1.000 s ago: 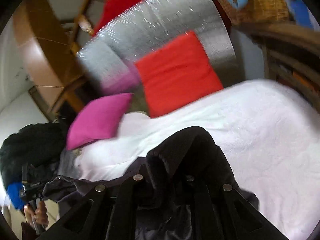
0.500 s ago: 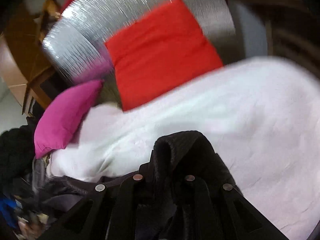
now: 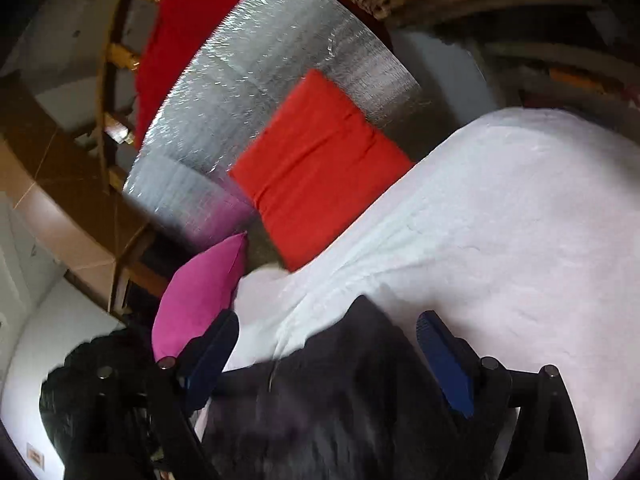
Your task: Fold large clothes
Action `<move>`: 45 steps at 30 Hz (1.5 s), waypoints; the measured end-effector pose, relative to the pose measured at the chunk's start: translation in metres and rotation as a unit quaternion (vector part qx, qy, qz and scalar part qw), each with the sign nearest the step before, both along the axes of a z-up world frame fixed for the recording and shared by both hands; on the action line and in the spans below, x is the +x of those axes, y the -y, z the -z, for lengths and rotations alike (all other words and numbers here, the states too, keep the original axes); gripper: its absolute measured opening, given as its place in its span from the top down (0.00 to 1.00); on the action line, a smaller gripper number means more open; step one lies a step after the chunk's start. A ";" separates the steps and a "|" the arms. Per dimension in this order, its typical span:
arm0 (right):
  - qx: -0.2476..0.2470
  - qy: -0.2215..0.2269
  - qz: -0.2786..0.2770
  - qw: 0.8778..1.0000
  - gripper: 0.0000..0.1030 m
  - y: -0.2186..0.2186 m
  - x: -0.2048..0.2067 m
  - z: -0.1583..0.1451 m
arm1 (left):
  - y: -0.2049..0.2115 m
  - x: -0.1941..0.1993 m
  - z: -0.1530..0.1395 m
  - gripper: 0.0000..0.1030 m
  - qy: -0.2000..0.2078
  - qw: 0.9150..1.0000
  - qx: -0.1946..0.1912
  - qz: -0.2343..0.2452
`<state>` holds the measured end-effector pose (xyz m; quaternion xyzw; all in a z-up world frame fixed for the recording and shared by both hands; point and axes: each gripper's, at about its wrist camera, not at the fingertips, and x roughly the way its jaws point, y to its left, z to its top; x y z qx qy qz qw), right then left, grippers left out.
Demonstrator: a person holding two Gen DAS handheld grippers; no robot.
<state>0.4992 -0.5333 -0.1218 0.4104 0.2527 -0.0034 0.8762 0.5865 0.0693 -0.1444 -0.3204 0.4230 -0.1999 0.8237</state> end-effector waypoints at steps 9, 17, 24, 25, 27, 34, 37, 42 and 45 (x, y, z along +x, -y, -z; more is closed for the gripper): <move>0.004 0.026 -0.022 0.999 0.10 -0.049 -0.133 0.001 | 0.002 -0.124 0.004 0.11 -0.010 0.999 0.032 -0.023; 0.006 -0.014 -0.084 0.996 0.49 -0.098 -0.139 0.037 | 0.019 -0.152 0.014 0.11 -0.007 0.994 0.095 -0.049; 0.004 -0.079 -0.081 0.994 0.56 -0.097 -0.102 0.082 | 0.045 -0.130 0.038 0.08 -0.007 0.977 0.207 -0.044; 0.016 -0.093 -0.084 0.992 0.56 -0.093 -0.095 0.092 | 0.045 -0.129 0.041 0.04 -0.006 0.974 0.222 -0.045; 0.032 -0.094 -0.083 0.992 0.56 -0.089 -0.093 0.098 | 0.047 -0.128 0.043 0.03 -0.004 0.969 0.244 -0.047; 0.096 -0.040 -0.090 0.990 0.27 -0.074 -0.137 0.073 | 0.022 -0.161 0.024 0.03 -0.008 0.986 0.159 -0.044; 0.115 -0.035 -0.080 0.989 0.20 -0.064 -0.162 0.073 | 0.009 -0.180 0.022 0.03 -0.016 0.991 0.120 -0.050; 0.207 -0.058 -0.053 0.975 0.20 -0.058 -0.186 0.102 | -0.001 -0.202 0.042 0.03 -0.070 0.996 0.026 -0.055; 0.214 -0.073 -0.042 0.973 0.20 -0.059 -0.183 0.111 | 0.002 -0.205 0.052 0.03 -0.097 0.994 -0.012 -0.051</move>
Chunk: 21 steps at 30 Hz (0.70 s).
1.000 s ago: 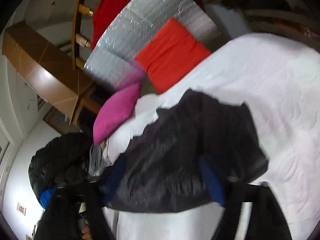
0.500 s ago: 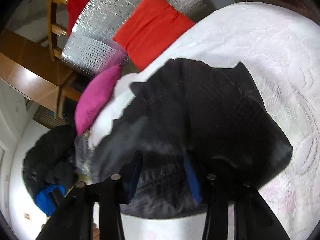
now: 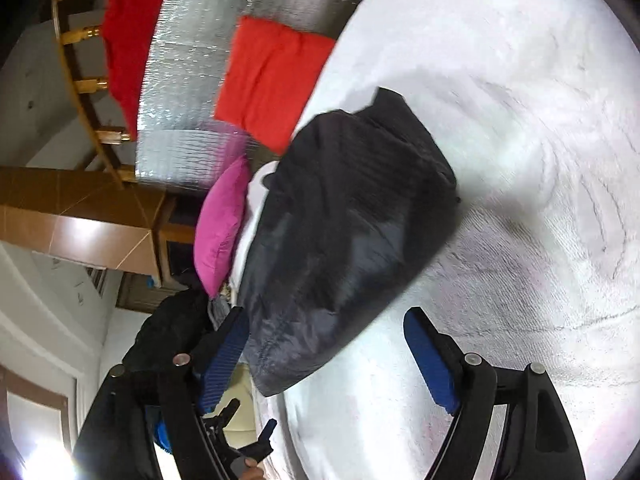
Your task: Fold large clothes
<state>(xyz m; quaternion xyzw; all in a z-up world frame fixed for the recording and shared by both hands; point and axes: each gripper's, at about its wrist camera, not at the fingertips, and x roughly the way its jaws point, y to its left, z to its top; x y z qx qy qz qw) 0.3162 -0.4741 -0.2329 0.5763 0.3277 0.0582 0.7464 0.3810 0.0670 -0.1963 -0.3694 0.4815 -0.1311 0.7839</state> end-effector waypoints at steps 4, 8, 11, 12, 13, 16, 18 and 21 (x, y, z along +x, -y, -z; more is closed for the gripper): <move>0.015 -0.022 0.012 1.000 0.20 -0.001 0.012 0.017 | -0.003 0.010 0.015 0.03 -0.021 0.999 -0.031 -0.026; 0.026 -0.034 0.027 0.999 0.20 -0.003 0.031 0.035 | -0.011 0.026 0.033 0.03 -0.033 0.995 -0.066 -0.070; 0.020 -0.028 0.032 0.999 0.18 -0.003 0.043 0.040 | -0.012 0.036 0.039 0.03 -0.022 0.993 -0.079 -0.088; 0.021 -0.024 0.035 0.999 0.18 -0.003 0.047 0.041 | -0.012 0.038 0.040 0.03 -0.013 0.991 -0.092 -0.093; 0.022 -0.021 0.041 0.999 0.18 -0.002 0.051 0.042 | -0.012 0.039 0.040 0.03 -0.004 0.990 -0.106 -0.096; 0.032 -0.009 0.058 0.998 0.18 0.004 0.056 0.045 | -0.007 0.044 0.034 0.04 0.034 0.987 -0.129 -0.094; 0.044 0.000 0.077 0.996 0.18 0.009 0.060 0.049 | 0.000 0.045 0.027 0.04 0.051 0.989 -0.108 -0.083; 0.046 -0.003 0.091 0.995 0.18 0.014 0.068 0.051 | 0.013 0.051 0.021 0.13 0.060 0.994 -0.059 -0.066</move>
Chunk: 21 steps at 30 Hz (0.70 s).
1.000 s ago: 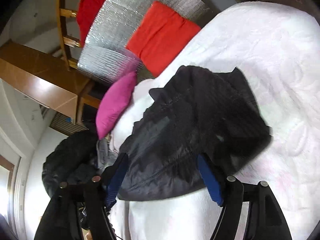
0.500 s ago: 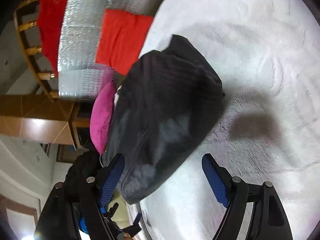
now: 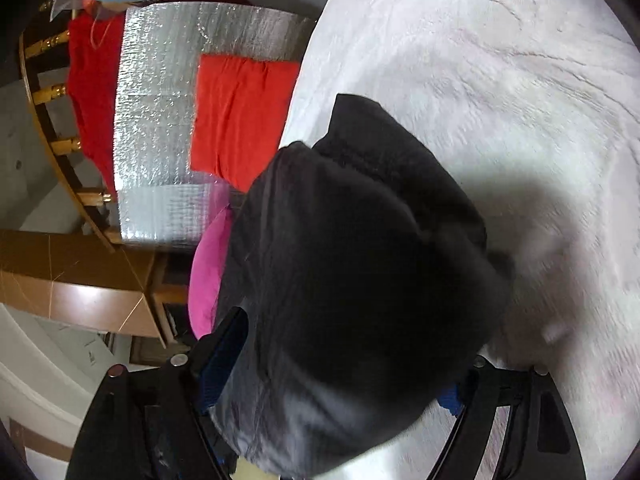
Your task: Fold large clothes
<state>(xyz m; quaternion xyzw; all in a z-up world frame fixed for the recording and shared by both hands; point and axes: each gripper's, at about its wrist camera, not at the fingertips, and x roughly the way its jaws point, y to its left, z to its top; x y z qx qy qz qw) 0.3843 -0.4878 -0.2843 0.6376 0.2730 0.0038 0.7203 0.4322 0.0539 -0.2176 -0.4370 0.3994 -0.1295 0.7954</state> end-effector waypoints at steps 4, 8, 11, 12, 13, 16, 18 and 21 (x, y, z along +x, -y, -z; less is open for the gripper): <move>-0.048 -0.006 -0.018 0.999 0.19 -0.005 0.017 -0.008 | 0.006 0.010 -0.001 0.35 0.001 0.999 0.034 0.006; -0.113 -0.021 -0.030 0.993 0.47 -0.016 0.020 -0.017 | 0.002 0.017 -0.004 0.58 0.014 0.999 0.032 0.014; -0.139 -0.013 -0.029 0.990 0.61 -0.018 0.015 -0.029 | 0.010 0.013 -0.012 0.69 0.033 0.997 0.066 0.025; -0.150 -0.011 -0.029 0.988 0.61 -0.020 0.014 -0.033 | 0.011 0.011 -0.015 0.70 0.037 0.996 0.075 0.026; -0.167 -0.008 -0.030 0.985 0.63 -0.022 0.010 -0.039 | 0.011 0.008 -0.017 0.73 0.038 0.996 0.080 0.027; -0.202 -0.003 -0.035 0.979 0.64 -0.031 -0.004 -0.053 | 0.005 -0.003 -0.023 0.76 0.035 0.996 0.079 0.031; -0.201 -0.005 -0.040 0.979 0.64 -0.034 -0.019 -0.057 | 0.002 -0.019 -0.028 0.76 0.034 0.995 0.086 0.040; -0.202 -0.015 -0.048 0.978 0.64 -0.035 -0.048 -0.058 | 0.001 -0.048 -0.034 0.76 0.034 0.993 0.098 0.053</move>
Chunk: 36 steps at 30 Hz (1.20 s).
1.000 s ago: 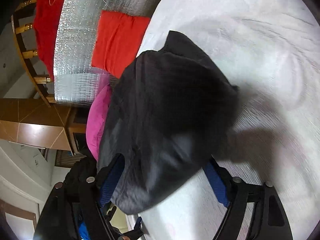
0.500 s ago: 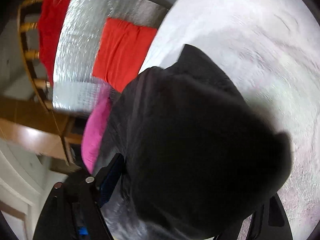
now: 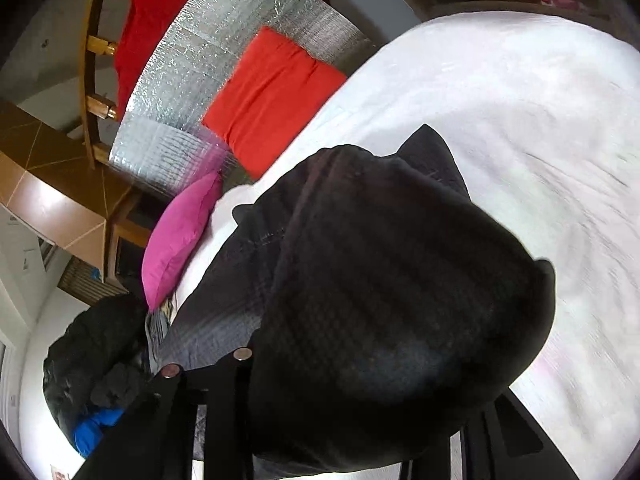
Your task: Fold large clothes
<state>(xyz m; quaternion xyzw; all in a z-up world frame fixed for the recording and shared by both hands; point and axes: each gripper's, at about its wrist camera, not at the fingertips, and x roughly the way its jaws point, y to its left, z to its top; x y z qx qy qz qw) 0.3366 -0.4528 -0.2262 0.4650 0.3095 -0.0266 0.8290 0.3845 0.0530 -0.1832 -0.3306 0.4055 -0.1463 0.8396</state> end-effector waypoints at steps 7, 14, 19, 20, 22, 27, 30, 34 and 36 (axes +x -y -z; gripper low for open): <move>0.017 -0.002 0.002 1.000 0.64 -0.003 -0.093 0.004 | -0.010 -0.093 0.011 0.76 0.011 0.999 0.015 0.027; 0.071 -0.067 -0.004 0.995 0.40 0.012 -0.114 0.030 | -0.005 -0.123 0.028 0.58 -0.023 0.997 0.057 0.040; 0.066 -0.087 -0.028 0.994 0.36 0.019 -0.129 0.012 | -0.018 -0.142 0.013 0.50 -0.034 0.993 0.071 0.085; 0.052 -0.099 -0.041 0.993 0.36 0.021 -0.136 0.005 | -0.021 -0.149 0.008 0.50 -0.034 0.991 0.081 0.097; 0.014 -0.122 -0.060 0.991 0.36 0.024 -0.150 -0.007 | -0.030 -0.162 -0.005 0.50 -0.026 0.988 0.093 0.121; -0.053 -0.111 -0.087 0.989 0.36 0.039 -0.170 -0.053 | -0.045 -0.155 -0.066 0.30 0.047 0.986 0.107 0.119; -0.081 -0.060 -0.097 0.990 0.36 0.035 -0.155 -0.088 | -0.040 -0.120 -0.096 0.18 0.091 0.982 0.134 0.092; -0.100 -0.013 -0.142 0.985 0.35 0.009 -0.092 -0.115 | -0.007 -0.039 -0.100 0.17 0.061 0.976 0.192 0.081; -0.115 -0.008 -0.163 0.980 0.35 -0.005 -0.063 -0.116 | 0.007 0.003 -0.089 0.17 0.030 0.979 0.181 0.086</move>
